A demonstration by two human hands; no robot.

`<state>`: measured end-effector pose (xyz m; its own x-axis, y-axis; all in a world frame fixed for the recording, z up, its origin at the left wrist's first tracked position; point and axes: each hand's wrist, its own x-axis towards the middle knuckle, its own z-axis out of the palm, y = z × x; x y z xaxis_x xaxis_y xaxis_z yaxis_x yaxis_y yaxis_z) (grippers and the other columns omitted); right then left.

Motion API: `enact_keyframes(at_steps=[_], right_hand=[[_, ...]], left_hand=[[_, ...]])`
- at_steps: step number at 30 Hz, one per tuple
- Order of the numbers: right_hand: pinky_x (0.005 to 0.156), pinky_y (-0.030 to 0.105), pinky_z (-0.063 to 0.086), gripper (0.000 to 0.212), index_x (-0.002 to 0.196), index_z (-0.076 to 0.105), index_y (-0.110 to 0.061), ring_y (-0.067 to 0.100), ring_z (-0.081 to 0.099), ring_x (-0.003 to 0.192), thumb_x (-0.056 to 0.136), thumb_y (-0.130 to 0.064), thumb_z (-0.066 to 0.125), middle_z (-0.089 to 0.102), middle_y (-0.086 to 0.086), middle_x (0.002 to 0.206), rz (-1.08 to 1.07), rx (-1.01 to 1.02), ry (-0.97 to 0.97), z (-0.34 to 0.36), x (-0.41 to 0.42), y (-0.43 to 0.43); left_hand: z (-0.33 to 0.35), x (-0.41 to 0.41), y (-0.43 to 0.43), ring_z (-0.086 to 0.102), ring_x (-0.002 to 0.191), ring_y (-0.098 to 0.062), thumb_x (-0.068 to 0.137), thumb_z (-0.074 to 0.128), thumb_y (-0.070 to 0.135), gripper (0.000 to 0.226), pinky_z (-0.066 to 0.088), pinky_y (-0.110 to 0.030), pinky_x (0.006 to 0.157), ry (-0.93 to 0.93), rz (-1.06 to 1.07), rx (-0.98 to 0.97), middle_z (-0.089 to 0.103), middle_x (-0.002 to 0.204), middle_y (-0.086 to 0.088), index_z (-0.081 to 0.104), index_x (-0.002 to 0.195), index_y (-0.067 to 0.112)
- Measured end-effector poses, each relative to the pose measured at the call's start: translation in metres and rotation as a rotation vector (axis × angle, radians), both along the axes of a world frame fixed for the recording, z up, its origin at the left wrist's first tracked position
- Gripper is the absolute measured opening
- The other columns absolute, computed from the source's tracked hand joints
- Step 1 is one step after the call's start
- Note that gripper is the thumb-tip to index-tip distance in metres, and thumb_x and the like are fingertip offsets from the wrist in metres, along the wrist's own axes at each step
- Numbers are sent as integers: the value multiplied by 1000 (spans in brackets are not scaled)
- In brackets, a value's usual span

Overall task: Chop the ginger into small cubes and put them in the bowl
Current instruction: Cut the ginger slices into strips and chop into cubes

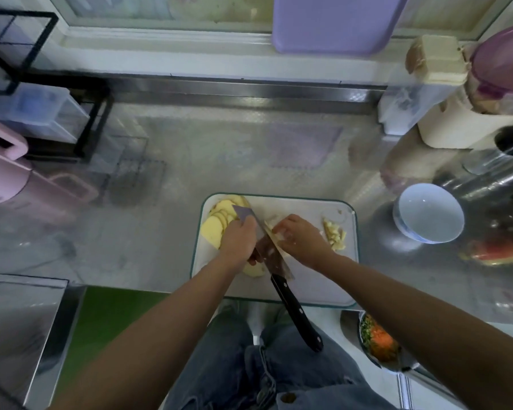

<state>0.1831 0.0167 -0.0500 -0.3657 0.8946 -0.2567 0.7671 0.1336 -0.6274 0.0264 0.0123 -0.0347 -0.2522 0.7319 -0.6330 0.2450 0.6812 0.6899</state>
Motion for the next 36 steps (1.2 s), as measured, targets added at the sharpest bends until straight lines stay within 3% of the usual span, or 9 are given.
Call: enact_keyframes(at_steps=[4,8,13,16,19,23,26,29,36], right_hand=[[78,24,42,22,108,67,-9,20,56,91,86,-6,63,57,9,106,-50,101,37,-1,4,2],[60,34,48,15,103,65,-15,16,56,59,96,-24,55,61,4,69,-170,150,127,20,12,3],[65,33,52,67,131,44,-31,13,62,63,81,-75,47,68,-3,70,85,-62,-96,50,23,-16],[66,34,52,62,138,34,-31,21,63,75,86,-52,60,68,4,87,126,-38,-211,50,29,-27],[56,28,45,44,130,45,-26,17,56,64,88,-29,58,62,-1,81,-105,-7,-80,47,37,-29],[48,20,34,13,103,56,-25,9,51,54,89,-25,55,55,-6,65,-371,7,74,43,57,-29],[50,22,37,7,95,57,-26,12,53,56,89,-25,54,57,-2,65,-455,-14,119,42,70,-33],[50,21,40,6,92,56,-27,8,52,52,88,-22,54,57,-3,62,-491,-46,154,41,74,-37],[59,30,46,9,98,58,-25,14,53,59,92,-20,53,55,-3,67,-537,-133,217,42,76,-46]], left_hand=[[4,-7,3,35,42,-17,99,37,31,46,22,-27,48,63,45,20,36,47,0,42,57,13],[9,-8,8,37,22,-7,100,35,31,45,26,-18,31,92,76,42,40,30,1,47,62,11],[15,3,19,48,43,-21,102,36,32,48,35,-24,41,138,67,148,47,49,-5,44,60,10],[19,16,24,48,44,-21,102,37,32,48,37,-24,41,27,44,189,50,51,-9,47,61,9],[23,29,23,60,50,-20,100,37,39,46,48,-29,47,-187,-73,178,67,62,-10,63,81,6],[10,17,23,55,98,-17,91,54,36,39,42,-30,83,344,-797,395,59,109,-2,52,125,17],[-2,8,23,41,118,-24,76,68,34,61,34,-33,95,817,-1439,505,43,128,-5,43,129,19],[-11,16,22,43,115,-27,74,71,32,60,35,-38,95,1006,-1557,536,41,128,-8,43,124,16],[-19,20,30,48,104,-28,81,60,43,53,37,-37,86,1051,-1619,596,48,118,-11,46,119,10]])
